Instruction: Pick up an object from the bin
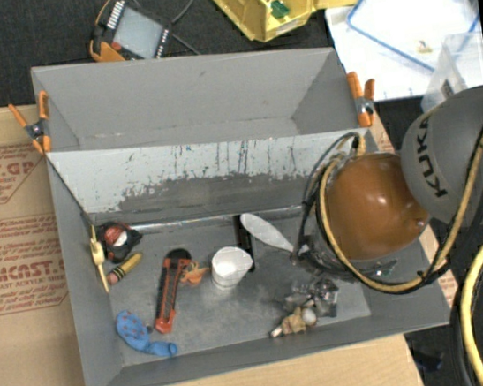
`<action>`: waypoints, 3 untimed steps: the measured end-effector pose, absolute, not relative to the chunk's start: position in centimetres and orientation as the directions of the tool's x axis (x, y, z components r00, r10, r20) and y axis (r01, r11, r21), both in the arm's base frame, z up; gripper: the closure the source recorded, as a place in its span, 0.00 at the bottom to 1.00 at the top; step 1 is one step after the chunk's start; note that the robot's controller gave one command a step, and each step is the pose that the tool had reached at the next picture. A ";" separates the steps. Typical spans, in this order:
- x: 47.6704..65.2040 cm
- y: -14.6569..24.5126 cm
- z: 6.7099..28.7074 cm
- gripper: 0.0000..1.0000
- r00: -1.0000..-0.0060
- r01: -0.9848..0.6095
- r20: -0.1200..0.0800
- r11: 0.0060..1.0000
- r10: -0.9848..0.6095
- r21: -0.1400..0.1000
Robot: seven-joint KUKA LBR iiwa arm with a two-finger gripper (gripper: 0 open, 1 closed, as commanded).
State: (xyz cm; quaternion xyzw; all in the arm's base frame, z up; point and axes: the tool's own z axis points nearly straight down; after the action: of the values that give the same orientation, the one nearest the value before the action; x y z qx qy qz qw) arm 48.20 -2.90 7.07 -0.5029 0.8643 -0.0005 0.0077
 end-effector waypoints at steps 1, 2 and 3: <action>48.2 -2.9 7.1 1.00 -0.494 -0.869 -0.013 0.494 -0.869 -0.009; 48.1 -2.9 8.0 1.00 -0.495 -0.869 -0.012 0.495 -0.869 -0.007; 48.0 -2.8 10.3 1.00 -0.495 -0.869 -0.011 0.495 -0.869 -0.002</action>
Offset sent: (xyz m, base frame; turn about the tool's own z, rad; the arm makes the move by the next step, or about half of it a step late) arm 0.0001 0.0000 0.0296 0.0000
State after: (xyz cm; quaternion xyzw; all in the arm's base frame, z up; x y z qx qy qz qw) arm 48.01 -2.81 10.31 -0.5023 0.8646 0.0018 0.0051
